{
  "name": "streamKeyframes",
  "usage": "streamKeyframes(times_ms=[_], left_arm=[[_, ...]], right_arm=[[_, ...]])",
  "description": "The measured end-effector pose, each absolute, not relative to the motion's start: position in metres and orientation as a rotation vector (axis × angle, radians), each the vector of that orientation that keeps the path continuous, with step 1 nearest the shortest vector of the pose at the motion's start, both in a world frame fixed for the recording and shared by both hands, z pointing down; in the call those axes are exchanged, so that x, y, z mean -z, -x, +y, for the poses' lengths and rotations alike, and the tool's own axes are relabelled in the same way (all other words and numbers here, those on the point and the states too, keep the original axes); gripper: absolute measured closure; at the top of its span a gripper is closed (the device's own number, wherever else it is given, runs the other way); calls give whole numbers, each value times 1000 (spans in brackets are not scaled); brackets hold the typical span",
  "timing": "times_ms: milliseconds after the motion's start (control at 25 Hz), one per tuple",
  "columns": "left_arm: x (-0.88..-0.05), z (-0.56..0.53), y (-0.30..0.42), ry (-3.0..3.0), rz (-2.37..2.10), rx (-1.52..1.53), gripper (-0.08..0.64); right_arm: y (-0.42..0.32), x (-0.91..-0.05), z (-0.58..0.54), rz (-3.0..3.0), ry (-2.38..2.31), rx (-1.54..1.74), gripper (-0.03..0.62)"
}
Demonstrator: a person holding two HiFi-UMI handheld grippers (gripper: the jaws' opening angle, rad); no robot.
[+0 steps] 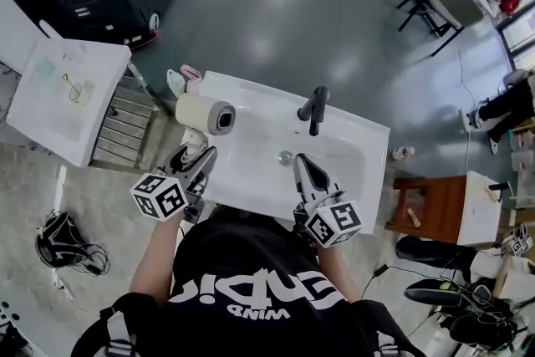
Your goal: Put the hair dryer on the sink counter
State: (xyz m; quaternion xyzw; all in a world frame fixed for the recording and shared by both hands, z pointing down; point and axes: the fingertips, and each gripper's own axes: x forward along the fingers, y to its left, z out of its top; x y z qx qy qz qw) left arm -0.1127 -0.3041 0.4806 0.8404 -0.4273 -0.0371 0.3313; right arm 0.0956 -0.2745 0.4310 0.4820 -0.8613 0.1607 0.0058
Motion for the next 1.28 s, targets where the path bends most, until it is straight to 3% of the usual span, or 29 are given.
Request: streamKeyframes(times_ms=[1280], left_arm=[[-611,-389,98,-2029,-1148,-243,295]], right_arm=[[-112,-438,-273,-2672,-1521,-531,574]])
